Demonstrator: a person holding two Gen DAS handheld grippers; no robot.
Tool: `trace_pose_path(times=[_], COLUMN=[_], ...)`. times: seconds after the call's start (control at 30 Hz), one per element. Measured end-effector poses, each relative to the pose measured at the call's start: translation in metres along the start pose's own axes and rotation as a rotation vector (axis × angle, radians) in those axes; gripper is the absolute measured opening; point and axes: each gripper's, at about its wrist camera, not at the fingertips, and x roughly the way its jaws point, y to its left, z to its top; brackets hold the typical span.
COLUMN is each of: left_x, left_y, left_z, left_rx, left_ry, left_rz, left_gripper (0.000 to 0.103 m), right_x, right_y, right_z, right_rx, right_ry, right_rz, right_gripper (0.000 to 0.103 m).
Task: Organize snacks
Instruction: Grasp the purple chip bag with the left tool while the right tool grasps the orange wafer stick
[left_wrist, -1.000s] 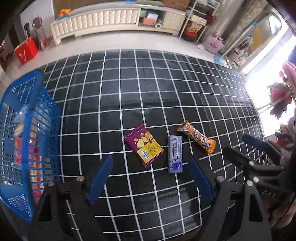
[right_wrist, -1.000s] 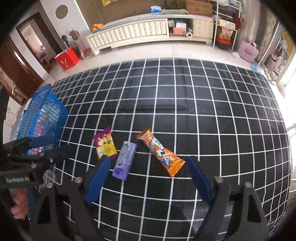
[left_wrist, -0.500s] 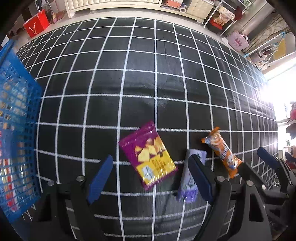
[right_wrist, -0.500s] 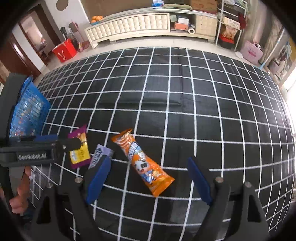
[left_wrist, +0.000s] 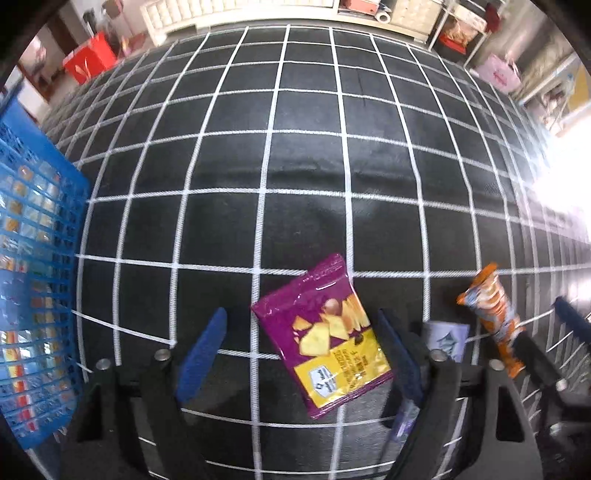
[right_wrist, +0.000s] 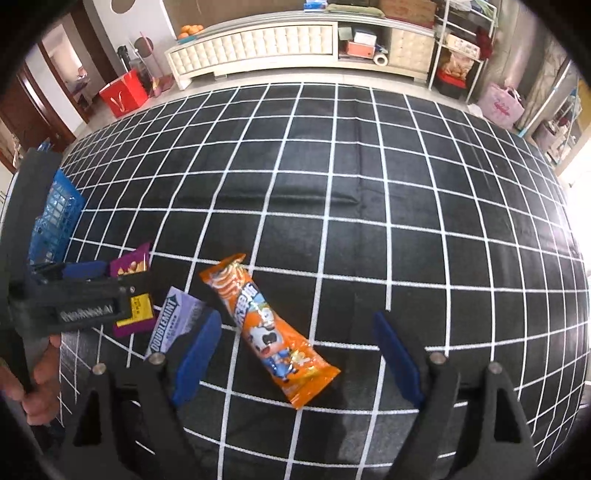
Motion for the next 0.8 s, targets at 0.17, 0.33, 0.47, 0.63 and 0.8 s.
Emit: trace_pose_path(times=[0.17,0.33,0.47,0.63,0.8], left_x=[-0.003,-0.01,-0.018,-0.043,-0.067], left_y=[0.007,0.041,0.058,0.066,0.065], left_z=[-0.016,-0.033,-0.045,-0.047,-0.057], left_rx=[0.01,0.003,0.015,0.05,0.09], left_ry=[0.009,0.004,-0.013,-0.059,-0.12], left_rz=[-0.041,-0.094,-0.111,-0.117,-0.126], left_gripper=[0.05,0.049,0.049,0.049,0.049], right_x=[0.0,-0.002,0.001,0.013,0.023], right_y=[-0.001,0.009,0.021,0.035,0.033], right_z=[-0.003,-0.001,0.002,-0.002,-0.006], right_rx=[0.032,0.007,-0.035,-0.095,-0.087], right_ry=[0.014,0.016,0.02,0.042,0.067], right_rz=[0.013,0.009,-0.018,-0.068,-0.075], right_gripper=[0.087,0.087,0.087,0.082,0.066])
